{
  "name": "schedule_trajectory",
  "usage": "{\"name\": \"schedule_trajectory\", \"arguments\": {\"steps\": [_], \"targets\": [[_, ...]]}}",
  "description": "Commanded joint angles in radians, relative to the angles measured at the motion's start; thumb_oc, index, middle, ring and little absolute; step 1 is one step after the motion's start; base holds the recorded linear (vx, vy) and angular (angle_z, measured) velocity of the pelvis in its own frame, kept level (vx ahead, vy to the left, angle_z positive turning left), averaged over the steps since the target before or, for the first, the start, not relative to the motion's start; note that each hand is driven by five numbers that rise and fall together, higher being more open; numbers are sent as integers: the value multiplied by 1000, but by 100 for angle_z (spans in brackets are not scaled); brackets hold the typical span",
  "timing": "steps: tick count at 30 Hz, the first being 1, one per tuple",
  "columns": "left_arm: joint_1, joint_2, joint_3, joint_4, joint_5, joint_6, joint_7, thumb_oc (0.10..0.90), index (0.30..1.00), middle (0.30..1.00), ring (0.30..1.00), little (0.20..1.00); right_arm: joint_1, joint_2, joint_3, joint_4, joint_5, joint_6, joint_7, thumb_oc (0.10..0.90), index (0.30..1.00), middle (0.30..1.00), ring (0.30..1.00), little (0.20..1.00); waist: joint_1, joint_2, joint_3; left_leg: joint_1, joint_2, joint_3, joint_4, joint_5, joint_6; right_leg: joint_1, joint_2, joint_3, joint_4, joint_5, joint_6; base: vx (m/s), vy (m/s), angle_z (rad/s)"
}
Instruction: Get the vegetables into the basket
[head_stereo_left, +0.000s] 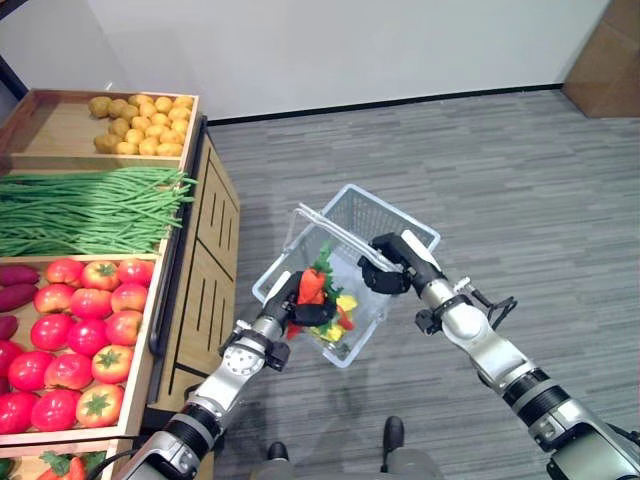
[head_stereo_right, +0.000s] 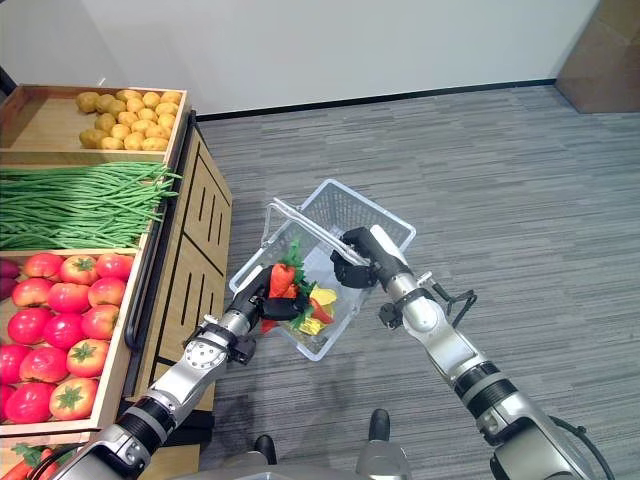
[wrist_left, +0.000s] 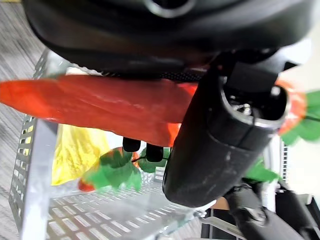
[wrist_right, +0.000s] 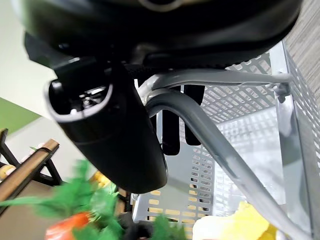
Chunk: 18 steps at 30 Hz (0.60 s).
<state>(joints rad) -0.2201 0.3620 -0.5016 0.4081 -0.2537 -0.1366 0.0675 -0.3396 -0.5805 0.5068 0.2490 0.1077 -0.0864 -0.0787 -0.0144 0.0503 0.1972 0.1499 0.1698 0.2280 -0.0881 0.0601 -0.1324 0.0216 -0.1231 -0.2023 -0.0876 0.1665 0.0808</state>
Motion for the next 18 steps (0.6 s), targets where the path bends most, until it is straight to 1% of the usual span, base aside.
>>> {"name": "schedule_trajectory", "arguments": {"steps": [1, 3, 4, 5, 6, 7, 8, 12, 13, 18], "targets": [[-135, -23, -1, 47, 34, -75, 42, 400, 300, 300, 300, 300, -120, 60, -98, -202, 112, -179, -14, 400, 300, 300, 300, 300, -11, -49, -64, -34, -15, 10, 1, -20, 6, 98, -45, -45, 0, -139, 87, -1, -2, -14], [-139, -34, 7, 66, 42, -71, 53, 400, 300, 300, 300, 300, -109, 61, -89, -228, 132, -181, -2, 400, 300, 300, 300, 300, -15, -49, -64, -34, -14, 14, 1, -19, 6, 97, -44, -43, 0, -139, 87, -6, -1, -5], [-145, -49, 17, 90, 40, -63, 75, 551, 511, 511, 511, 511, -100, 65, -78, -257, 147, -183, 9, 400, 300, 300, 300, 300, -19, -49, -63, -35, -14, 16, 1, -18, 5, 96, -43, -40, 0, -139, 86, -6, -3, -3], [-145, -50, 17, 90, 40, -63, 75, 614, 599, 599, 599, 599, -99, 65, -78, -258, 147, -183, 9, 400, 300, 300, 300, 300, -19, -49, -63, -35, -14, 15, 1, -18, 5, 96, -43, -40, 0, -139, 86, -8, -7, -4], [-148, -56, 20, 102, 44, -62, 81, 663, 668, 668, 668, 668, -98, 66, -76, -272, 154, -183, 16, 400, 300, 300, 300, 300, -21, -49, -63, -36, -12, 16, 1, -17, 5, 95, -43, -41, 0, -138, 86, -6, -7, -4], [-152, -62, 26, 119, 55, -56, 97, 873, 962, 962, 962, 962, -96, 66, -70, -290, 160, -187, 19, 400, 300, 300, 300, 300, -23, -49, -61, -36, -12, 17, 1, -16, 5, 93, -42, -40, 0, -138, 86, -11, -8, -4], [-158, -66, 31, 124, 61, -53, 107, 900, 1000, 1000, 1000, 1000, -93, 68, -65, -297, 170, -187, 22, 400, 300, 300, 300, 300, -24, -50, -61, -38, -11, 18, 1, -15, 4, 92, -42, -39, 0, -137, 85, -14, -6, -4], [-178, -88, 52, 184, 88, -37, 148, 900, 1000, 1000, 1000, 1000, -89, 65, -38, -339, 183, -182, 39, 400, 300, 300, 300, 300, -29, -52, -57, -39, -10, 22, 1, -13, 3, 89, -41, -37, 0, -134, 84, -9, -3, -3], [-181, -98, 61, 211, 110, -23, 169, 900, 1000, 1000, 1000, 1000, -83, 67, -28, -350, 189, -183, 46, 400, 300, 300, 300, 300, -30, -53, -57, -37, -10, 23, 1, -13, 2, 91, -40, -37, 0, -134, 84, 1, -4, -7], [-202, -118, 69, 270, 140, -8, 198, 900, 1000, 1000, 1000, 1000, -82, 66, -9, -366, 197, -180, 50, 400, 300, 300, 300, 300, -34, -54, -56, -37, -11, 24, 1, -11, 3, 90, -40, -38, 0, -133, 84, 0, -1, -1]]}}
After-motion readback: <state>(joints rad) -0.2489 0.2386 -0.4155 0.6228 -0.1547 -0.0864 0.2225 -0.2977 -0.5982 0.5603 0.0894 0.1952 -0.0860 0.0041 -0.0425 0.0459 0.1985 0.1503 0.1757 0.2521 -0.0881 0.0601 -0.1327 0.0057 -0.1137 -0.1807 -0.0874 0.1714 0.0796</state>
